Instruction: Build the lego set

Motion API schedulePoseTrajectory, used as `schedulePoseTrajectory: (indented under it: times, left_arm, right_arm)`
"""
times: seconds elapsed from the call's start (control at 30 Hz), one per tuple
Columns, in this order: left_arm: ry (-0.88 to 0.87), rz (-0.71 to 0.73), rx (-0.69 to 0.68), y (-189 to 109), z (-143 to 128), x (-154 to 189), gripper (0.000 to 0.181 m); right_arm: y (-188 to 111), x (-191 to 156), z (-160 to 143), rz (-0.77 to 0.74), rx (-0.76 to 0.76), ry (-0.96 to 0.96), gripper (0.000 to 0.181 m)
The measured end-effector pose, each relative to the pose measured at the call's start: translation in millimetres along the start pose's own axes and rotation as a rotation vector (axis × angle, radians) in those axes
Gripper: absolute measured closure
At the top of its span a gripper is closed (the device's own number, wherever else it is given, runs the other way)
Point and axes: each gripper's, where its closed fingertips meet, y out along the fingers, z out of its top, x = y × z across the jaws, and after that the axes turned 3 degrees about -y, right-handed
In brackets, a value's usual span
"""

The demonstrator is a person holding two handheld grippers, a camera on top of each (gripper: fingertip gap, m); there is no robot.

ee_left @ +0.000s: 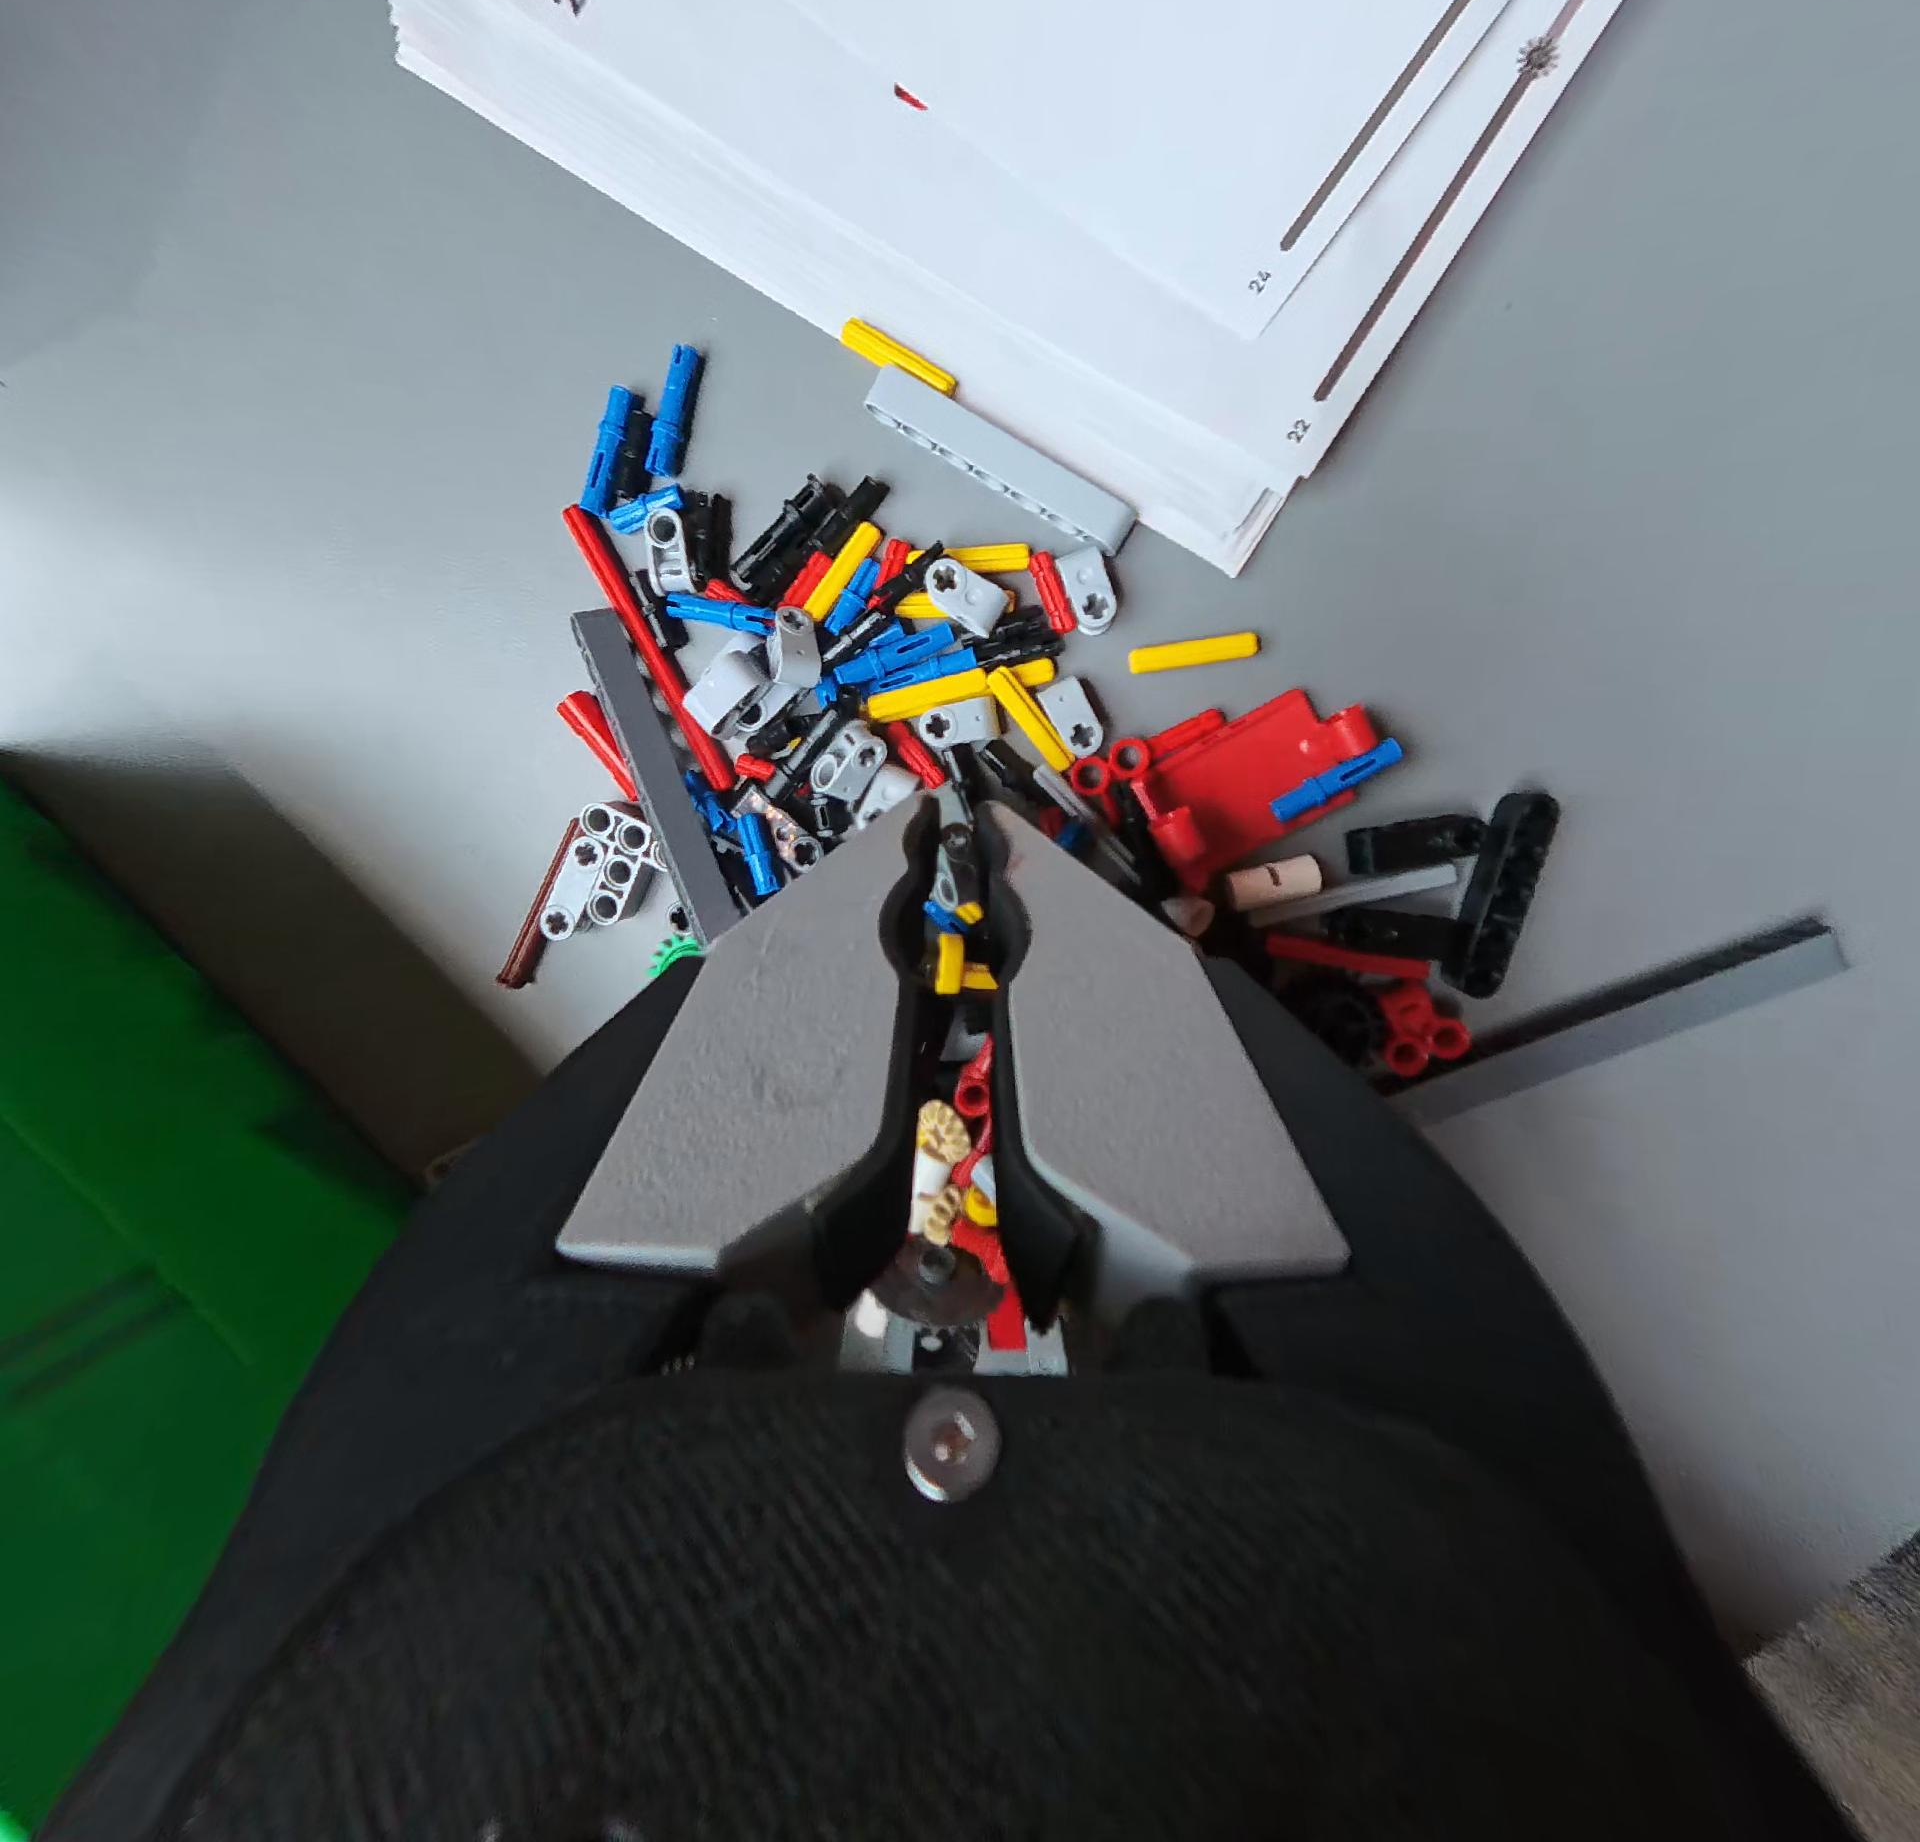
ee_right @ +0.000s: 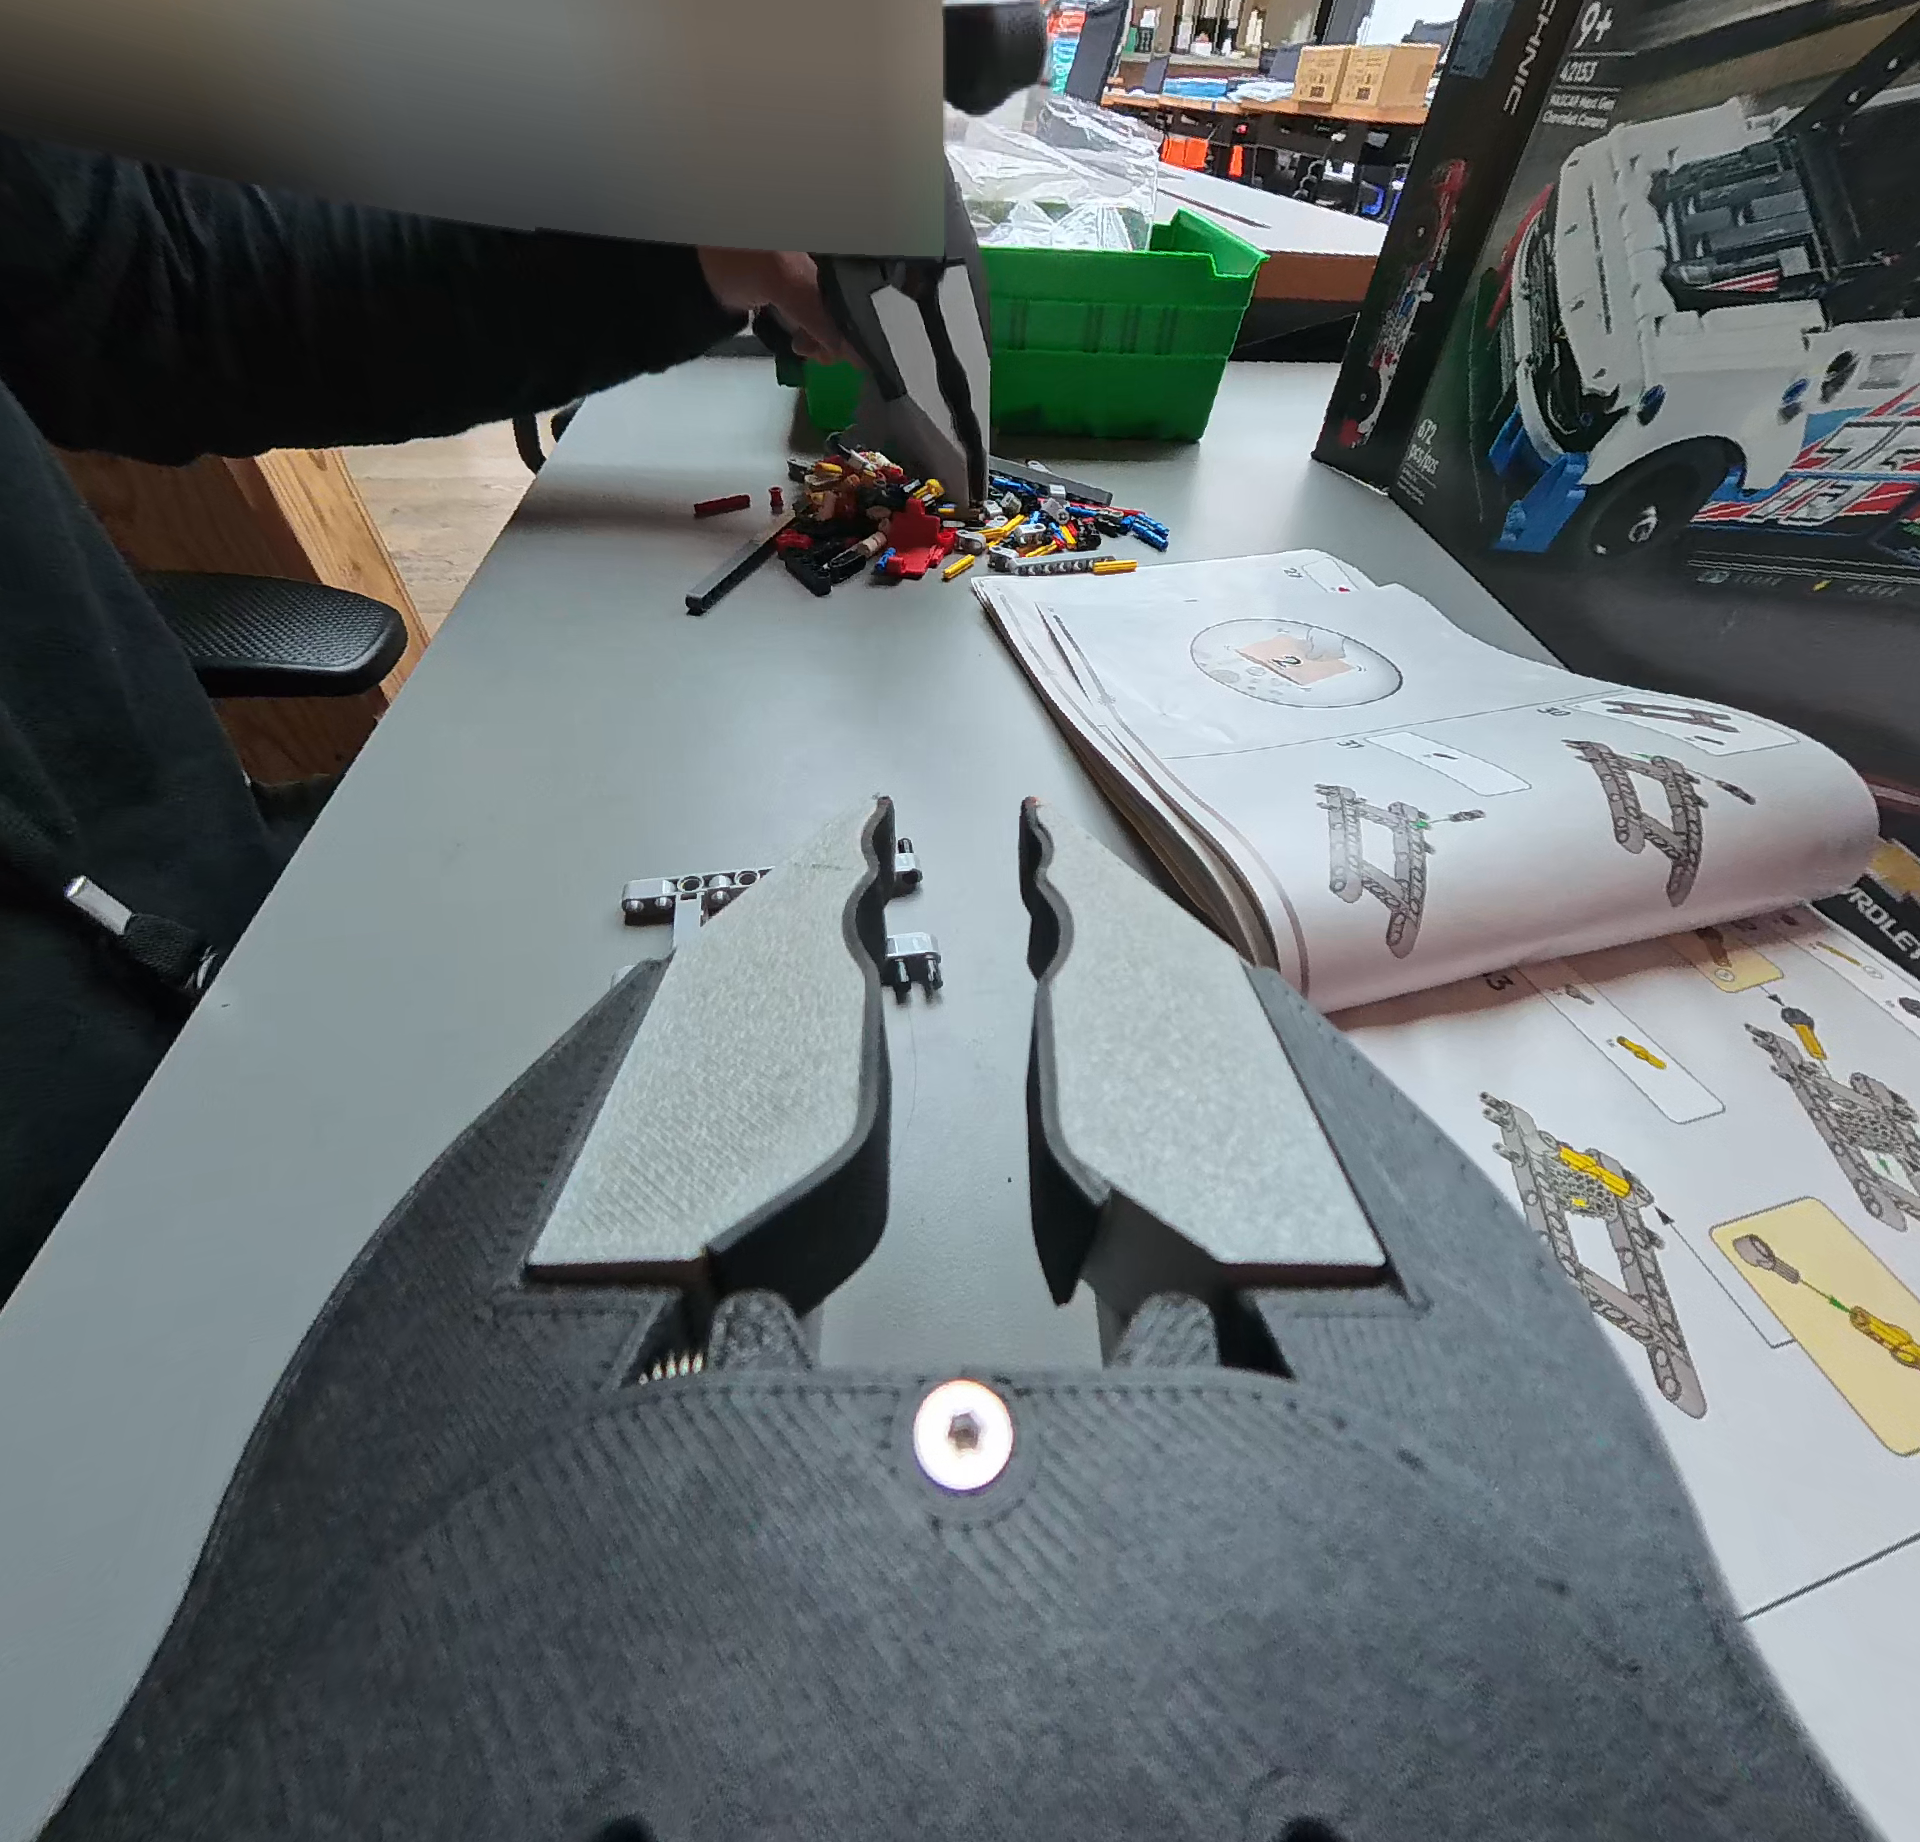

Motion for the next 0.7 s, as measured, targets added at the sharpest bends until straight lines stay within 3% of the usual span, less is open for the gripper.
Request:
schedulePoseTrajectory:
  times: [0.2,0.3,0.53,0.7]
  left_arm:
    - [-0.062,-0.024,0.012,-2.4,1.9,1.1,0.177]
    - [-0.094,-0.048,0.009,0.6,2.3,6.2,0.167]
    - [-0.009,-0.028,0.024,-4.2,-4.5,9.8,0.168]
    - [-0.062,-0.009,0.030,-4.5,-0.3,3.6,0.172]
  right_arm:
    - [0.4,-1.7,-0.7,0.006,-0.005,-0.004,0.161]
    - [0.3,-2.8,-1.0,0.007,-0.008,-0.007,0.161]
    - [0.4,-3.2,-1.4,0.004,-0.012,-0.012,0.162]
    - [1.0,-3.5,-2.0,0.006,-0.017,-0.012,0.162]
